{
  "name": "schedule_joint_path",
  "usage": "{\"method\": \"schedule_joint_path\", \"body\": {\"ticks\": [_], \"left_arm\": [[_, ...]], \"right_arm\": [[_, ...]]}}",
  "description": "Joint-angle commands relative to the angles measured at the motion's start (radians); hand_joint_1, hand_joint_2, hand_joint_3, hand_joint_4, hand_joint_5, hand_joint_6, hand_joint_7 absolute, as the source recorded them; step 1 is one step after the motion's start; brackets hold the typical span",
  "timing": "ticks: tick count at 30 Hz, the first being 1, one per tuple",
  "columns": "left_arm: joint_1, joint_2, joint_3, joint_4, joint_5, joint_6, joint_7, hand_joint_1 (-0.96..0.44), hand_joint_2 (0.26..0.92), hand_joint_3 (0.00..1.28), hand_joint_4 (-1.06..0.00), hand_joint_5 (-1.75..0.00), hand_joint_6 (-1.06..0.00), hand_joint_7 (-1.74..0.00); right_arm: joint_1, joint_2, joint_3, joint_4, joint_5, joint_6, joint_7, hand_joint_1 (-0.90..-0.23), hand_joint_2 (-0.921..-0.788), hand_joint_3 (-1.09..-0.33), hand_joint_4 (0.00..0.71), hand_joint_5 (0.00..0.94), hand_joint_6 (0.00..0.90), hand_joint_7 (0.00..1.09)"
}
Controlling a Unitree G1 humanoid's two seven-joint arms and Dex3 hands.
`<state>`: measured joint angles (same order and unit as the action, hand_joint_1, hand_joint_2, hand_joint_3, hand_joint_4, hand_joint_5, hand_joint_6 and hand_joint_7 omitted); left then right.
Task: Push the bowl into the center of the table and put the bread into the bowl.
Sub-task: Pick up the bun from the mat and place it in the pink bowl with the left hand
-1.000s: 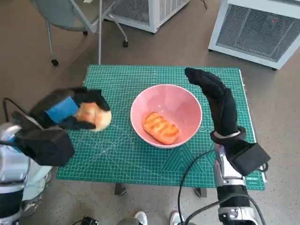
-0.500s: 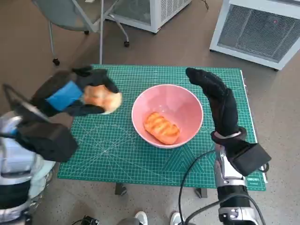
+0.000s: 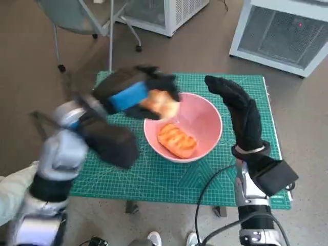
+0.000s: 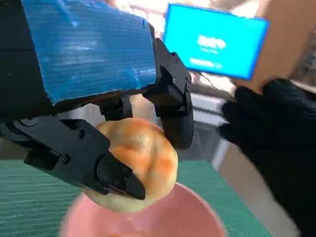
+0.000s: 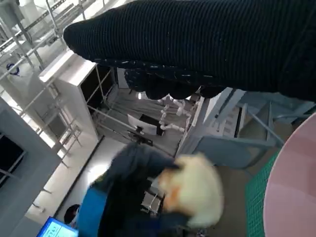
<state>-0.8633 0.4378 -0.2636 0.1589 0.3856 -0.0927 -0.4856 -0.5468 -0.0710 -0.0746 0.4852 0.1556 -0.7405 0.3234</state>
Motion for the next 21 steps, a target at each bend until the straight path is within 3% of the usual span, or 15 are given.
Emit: {"method": "schedule_joint_path", "body": {"ticks": [1, 10, 19, 21], "left_arm": [[-0.059, -0.06, -0.043, 0.156, 0.003, -0.054, 0.01, 0.0, 0.912, 0.04, -0.75, -1.21, -0.68, -1.01], [-0.113, -0.138, -0.098, 0.397, 0.029, -0.128, 0.035, 0.0, 0.912, 0.04, -0.73, -1.22, -0.69, -1.0], [-0.124, -0.17, -0.107, 0.5, 0.033, -0.155, 0.043, 0.0, 0.918, 0.04, -0.73, -1.22, -0.67, -1.02], [-0.124, -0.172, -0.105, 0.509, 0.031, -0.159, 0.041, 0.0, 0.919, 0.07, -0.71, -1.24, -0.62, -1.08]], "right_arm": [[0.032, -0.005, -0.005, -0.005, 0.012, 0.018, -0.001, -0.706, -0.921, -0.796, 0.199, 0.0, -0.001, 0.53], [0.044, -0.014, -0.012, -0.017, 0.017, 0.026, -0.001, -0.705, -0.921, -0.799, 0.192, 0.0, -0.001, 0.53], [0.056, -0.024, -0.021, -0.039, 0.01, 0.041, -0.01, -0.717, -0.921, -0.802, 0.188, 0.0, -0.001, 0.52], [0.058, -0.025, -0.021, -0.044, 0.008, 0.045, -0.012, -0.719, -0.921, -0.802, 0.187, 0.0, -0.001, 0.52]]}}
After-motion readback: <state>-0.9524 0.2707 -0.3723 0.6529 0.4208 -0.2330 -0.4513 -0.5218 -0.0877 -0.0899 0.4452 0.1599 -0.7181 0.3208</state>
